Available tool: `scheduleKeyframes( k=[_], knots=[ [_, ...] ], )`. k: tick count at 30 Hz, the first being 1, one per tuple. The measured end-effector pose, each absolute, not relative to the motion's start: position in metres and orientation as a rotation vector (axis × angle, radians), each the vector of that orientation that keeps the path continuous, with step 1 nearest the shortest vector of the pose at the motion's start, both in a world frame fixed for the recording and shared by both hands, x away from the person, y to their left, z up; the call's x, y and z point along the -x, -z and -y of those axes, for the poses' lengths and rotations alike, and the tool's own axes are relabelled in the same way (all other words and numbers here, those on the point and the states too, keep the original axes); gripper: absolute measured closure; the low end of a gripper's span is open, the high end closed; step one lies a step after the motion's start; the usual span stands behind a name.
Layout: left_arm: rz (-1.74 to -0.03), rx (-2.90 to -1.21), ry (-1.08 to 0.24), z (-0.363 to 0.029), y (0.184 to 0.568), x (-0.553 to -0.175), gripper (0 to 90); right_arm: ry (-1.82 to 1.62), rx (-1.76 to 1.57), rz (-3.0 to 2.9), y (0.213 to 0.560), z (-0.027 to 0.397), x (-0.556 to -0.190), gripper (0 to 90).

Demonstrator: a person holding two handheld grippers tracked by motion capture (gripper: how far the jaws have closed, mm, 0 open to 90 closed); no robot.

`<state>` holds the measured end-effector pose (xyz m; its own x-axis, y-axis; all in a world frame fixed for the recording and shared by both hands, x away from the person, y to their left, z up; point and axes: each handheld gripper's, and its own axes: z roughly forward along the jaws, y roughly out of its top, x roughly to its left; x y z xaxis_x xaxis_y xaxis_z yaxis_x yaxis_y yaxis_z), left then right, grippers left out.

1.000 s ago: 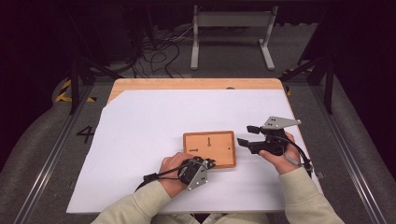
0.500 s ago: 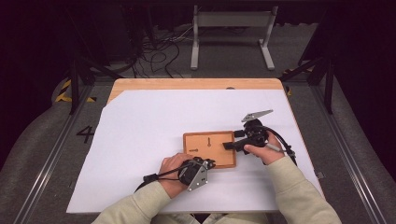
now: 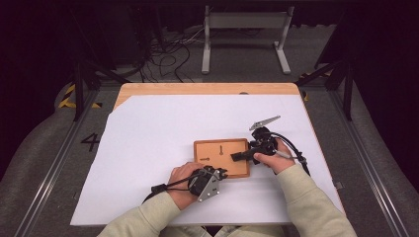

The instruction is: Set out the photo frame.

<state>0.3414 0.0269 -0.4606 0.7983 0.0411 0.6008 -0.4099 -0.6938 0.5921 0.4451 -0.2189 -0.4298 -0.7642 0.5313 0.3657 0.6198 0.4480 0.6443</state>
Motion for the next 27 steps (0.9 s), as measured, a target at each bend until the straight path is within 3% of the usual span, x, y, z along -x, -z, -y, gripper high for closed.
scheduleKeyframes(
  k=[3,7,17,27],
  knots=[
    [0.271,-2.245,-0.747,-0.028,0.459,-0.341,74.5,1.216,1.024,2.586,0.429,0.219,-0.445,32.2],
    [0.203,-2.258,-0.652,-0.039,0.455,-0.341,60.6,1.216,1.011,2.599,0.427,0.220,-0.443,33.4],
    [-0.005,-2.148,-0.508,-0.085,0.438,-0.339,51.9,1.223,0.989,2.657,0.422,0.218,-0.437,33.6],
    [-0.241,-2.070,-0.503,-0.130,0.430,-0.351,46.1,1.263,0.930,2.769,0.416,0.216,-0.422,33.7]
  ],
)
